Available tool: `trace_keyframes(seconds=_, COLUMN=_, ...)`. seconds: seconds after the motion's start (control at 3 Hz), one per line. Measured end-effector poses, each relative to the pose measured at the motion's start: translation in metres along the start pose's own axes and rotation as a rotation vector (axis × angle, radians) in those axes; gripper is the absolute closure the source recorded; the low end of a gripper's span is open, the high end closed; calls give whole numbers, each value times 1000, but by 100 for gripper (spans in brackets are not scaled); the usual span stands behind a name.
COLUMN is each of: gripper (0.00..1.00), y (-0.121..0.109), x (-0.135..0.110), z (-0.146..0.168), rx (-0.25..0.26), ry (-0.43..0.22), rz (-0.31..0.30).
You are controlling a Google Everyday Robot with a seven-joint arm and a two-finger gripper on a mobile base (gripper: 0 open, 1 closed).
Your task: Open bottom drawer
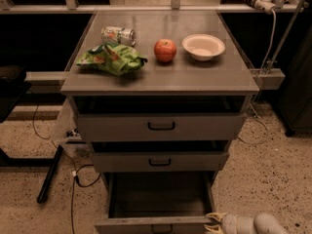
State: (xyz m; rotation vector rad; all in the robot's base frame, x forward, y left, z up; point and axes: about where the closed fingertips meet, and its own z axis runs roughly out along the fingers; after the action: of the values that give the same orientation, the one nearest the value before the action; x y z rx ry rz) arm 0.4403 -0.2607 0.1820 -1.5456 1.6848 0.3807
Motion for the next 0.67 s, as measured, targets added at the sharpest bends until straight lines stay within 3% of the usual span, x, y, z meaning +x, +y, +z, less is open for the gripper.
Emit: trace_keyframes(seconds=0.67, gripper=35, y=2, x=2, z=-2, rx=-5, ry=-8, rz=9)
